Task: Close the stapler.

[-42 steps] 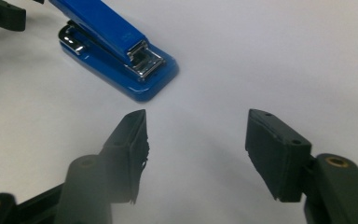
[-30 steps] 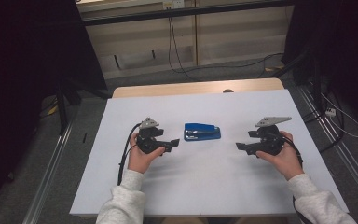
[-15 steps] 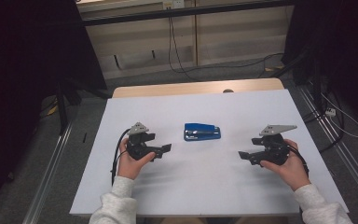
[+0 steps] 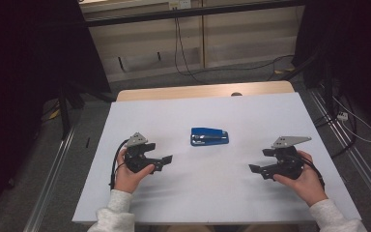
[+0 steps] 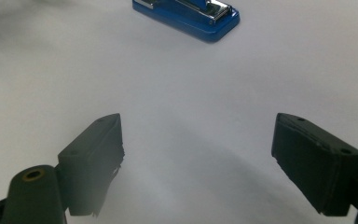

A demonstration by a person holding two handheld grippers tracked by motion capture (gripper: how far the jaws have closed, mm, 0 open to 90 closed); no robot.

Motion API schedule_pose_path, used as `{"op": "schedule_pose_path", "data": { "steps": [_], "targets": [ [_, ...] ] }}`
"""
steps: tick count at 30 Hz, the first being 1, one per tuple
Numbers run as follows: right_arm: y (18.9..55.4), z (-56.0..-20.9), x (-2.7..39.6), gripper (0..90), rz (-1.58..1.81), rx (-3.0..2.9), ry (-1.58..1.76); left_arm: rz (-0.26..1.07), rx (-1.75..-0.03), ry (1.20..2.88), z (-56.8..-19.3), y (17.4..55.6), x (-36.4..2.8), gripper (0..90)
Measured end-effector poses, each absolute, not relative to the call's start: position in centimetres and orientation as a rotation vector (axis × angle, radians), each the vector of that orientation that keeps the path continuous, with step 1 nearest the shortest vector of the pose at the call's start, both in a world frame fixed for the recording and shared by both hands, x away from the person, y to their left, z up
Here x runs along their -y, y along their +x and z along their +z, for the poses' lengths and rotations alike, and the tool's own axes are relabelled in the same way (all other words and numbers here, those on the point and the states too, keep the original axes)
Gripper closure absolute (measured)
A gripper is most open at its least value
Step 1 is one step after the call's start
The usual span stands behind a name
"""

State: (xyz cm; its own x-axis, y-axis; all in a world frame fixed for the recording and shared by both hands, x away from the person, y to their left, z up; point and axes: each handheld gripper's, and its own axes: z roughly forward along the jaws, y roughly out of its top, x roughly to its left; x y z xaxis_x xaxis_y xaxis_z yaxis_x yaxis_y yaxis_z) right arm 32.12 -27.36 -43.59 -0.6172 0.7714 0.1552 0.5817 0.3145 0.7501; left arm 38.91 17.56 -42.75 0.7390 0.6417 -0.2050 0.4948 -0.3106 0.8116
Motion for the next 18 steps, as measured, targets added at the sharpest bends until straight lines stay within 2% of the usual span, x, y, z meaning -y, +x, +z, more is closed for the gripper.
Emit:
{"op": "schedule_pose_path", "data": {
  "steps": [18],
  "targets": [
    [30.8,-43.5,27.7,14.4,1.174,-2.368,1.212,0.232,-0.880,1.965,-42.6,37.3,-19.9,8.1]
  ]
}}
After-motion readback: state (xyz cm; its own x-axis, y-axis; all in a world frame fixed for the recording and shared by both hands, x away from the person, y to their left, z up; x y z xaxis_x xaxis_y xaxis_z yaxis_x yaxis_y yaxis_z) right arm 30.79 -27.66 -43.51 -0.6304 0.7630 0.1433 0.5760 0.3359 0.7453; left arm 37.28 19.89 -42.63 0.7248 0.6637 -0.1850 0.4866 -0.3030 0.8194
